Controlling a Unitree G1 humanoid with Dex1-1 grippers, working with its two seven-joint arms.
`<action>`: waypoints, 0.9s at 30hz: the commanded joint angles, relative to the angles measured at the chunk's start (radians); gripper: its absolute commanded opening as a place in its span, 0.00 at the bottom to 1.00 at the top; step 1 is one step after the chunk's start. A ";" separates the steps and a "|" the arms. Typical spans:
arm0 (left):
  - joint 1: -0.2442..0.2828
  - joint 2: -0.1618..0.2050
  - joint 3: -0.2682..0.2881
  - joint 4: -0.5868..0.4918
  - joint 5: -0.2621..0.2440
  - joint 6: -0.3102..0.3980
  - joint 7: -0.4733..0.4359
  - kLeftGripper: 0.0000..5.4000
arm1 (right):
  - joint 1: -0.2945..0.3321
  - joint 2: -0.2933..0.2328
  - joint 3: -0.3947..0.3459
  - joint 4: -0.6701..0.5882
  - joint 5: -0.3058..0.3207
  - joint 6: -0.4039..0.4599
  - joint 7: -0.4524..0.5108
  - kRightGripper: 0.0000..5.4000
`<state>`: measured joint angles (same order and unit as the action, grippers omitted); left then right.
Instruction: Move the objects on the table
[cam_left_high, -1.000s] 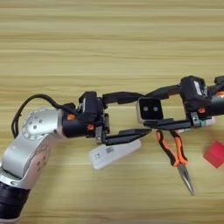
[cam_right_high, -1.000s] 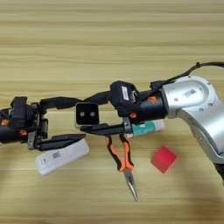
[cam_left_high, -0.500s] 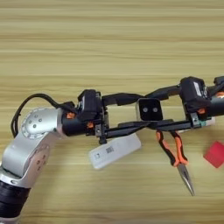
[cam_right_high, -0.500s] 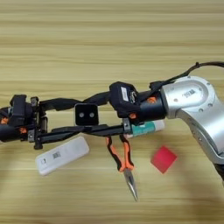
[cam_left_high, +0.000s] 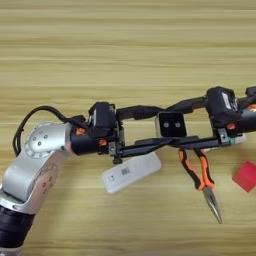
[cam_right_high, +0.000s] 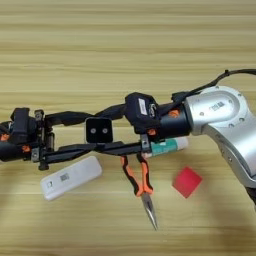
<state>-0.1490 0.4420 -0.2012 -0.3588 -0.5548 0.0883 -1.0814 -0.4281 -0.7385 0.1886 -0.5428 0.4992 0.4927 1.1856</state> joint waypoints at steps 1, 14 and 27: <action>-0.010 -0.005 -0.011 0.012 0.014 0.002 -0.002 0.45 | -0.038 0.010 -0.013 -0.030 0.039 0.002 -0.002 0.46; -0.012 -0.007 -0.012 0.019 0.013 -0.005 0.002 0.44 | -0.039 0.013 -0.016 -0.030 0.050 0.003 -0.012 0.75; -0.016 -0.009 -0.015 0.049 0.033 -0.020 0.002 0.44 | -0.042 0.006 -0.027 -0.032 0.070 0.001 -0.023 1.00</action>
<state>-0.1551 0.4328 -0.2118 -0.3191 -0.5437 0.0746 -1.0766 -0.4484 -0.7255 0.1816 -0.5559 0.5578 0.4934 1.1645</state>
